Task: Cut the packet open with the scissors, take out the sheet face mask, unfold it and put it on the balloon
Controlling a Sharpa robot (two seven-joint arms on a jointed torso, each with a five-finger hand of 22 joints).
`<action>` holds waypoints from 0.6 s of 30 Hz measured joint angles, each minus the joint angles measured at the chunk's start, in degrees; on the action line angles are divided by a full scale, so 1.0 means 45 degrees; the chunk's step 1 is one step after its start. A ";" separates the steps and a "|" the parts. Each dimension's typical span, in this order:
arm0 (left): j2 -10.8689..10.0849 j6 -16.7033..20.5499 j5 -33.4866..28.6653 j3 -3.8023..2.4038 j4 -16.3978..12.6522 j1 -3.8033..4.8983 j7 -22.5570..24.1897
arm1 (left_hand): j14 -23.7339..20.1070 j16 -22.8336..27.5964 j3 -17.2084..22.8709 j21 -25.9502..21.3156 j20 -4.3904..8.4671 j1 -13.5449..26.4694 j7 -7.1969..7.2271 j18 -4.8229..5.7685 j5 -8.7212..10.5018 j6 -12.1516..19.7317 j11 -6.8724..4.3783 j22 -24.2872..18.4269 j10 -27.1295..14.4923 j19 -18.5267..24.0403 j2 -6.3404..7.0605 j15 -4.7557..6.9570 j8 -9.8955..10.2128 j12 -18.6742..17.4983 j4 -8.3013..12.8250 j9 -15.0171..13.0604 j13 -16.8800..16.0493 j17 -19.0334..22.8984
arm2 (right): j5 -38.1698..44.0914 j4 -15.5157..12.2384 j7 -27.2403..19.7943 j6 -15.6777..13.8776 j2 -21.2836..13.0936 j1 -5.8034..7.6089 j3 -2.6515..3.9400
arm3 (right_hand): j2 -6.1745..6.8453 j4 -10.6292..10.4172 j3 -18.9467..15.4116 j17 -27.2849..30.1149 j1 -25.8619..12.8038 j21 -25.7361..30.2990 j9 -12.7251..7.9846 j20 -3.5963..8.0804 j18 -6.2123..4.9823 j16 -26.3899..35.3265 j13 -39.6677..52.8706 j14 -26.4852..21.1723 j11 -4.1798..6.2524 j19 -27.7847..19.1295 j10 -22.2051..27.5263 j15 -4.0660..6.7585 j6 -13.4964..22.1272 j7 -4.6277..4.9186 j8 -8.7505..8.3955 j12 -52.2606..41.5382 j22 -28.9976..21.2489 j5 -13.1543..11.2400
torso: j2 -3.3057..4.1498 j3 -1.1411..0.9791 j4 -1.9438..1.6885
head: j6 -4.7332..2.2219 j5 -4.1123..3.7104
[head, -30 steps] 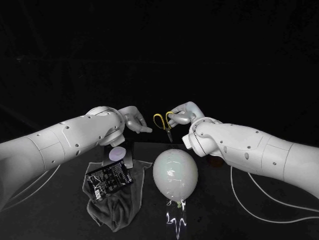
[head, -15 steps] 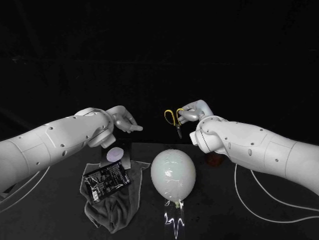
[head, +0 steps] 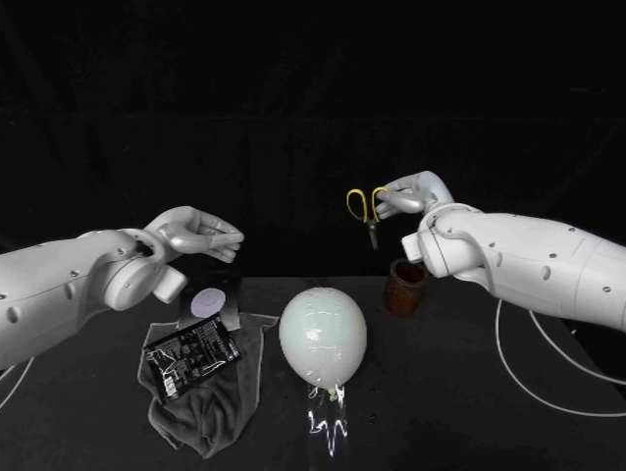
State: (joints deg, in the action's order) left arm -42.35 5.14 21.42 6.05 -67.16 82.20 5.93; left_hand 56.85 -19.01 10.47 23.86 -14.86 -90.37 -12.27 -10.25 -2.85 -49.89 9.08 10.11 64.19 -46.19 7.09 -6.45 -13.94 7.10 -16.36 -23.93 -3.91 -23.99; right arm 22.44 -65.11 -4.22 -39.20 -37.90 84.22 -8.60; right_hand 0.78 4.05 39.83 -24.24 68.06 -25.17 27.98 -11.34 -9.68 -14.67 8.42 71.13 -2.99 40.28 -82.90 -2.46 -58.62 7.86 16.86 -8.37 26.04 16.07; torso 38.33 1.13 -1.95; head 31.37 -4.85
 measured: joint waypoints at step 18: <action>-0.1430 -0.0023 -0.2934 0.0012 -0.1962 -0.0757 0.1998 | -0.0003 -0.0013 0.0298 -0.0386 -0.0161 -0.0195 0.0042 0.0008 0.0000 -0.0309 -0.0110 -0.0214 0.0117 0.0534 -0.0001 -0.0003 0.0001 0.0000 -0.0056 0.0084 0.0012 0.0003 | -0.1457 -0.1865 -0.0620 0.0847 -0.2658 0.0404 -0.0031 | -0.0059 0.0049 0.0018 -0.0064 -0.0064 0.0001 0.0000 -0.0056 0.0089 0.0077 -0.0002 -0.0046 -0.0045 -0.0181 0.0045 -0.0047 0.0026 -0.0025 0.0000 0.0051 0.0070 -0.0293 | -0.0234 -0.0110 0.0129 | 0.0306 -0.0436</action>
State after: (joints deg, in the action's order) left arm -48.78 5.04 8.22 6.10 -75.98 78.79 14.92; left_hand 56.84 -19.08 11.81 22.13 -15.58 -91.25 -12.08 -10.21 -2.85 -51.28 8.58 9.15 64.71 -43.79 7.09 -6.46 -13.94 7.10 -16.61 -23.55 -3.85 -23.97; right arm 15.89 -73.51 -7.01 -35.39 -49.86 86.04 -8.73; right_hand 0.52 4.27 39.91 -24.53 67.77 -25.17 27.98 -11.59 -9.27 -14.32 8.40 70.92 -3.19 39.46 -82.70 -2.67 -58.51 7.75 16.86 -8.14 26.36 14.75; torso 37.27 0.63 -1.37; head 32.74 -6.81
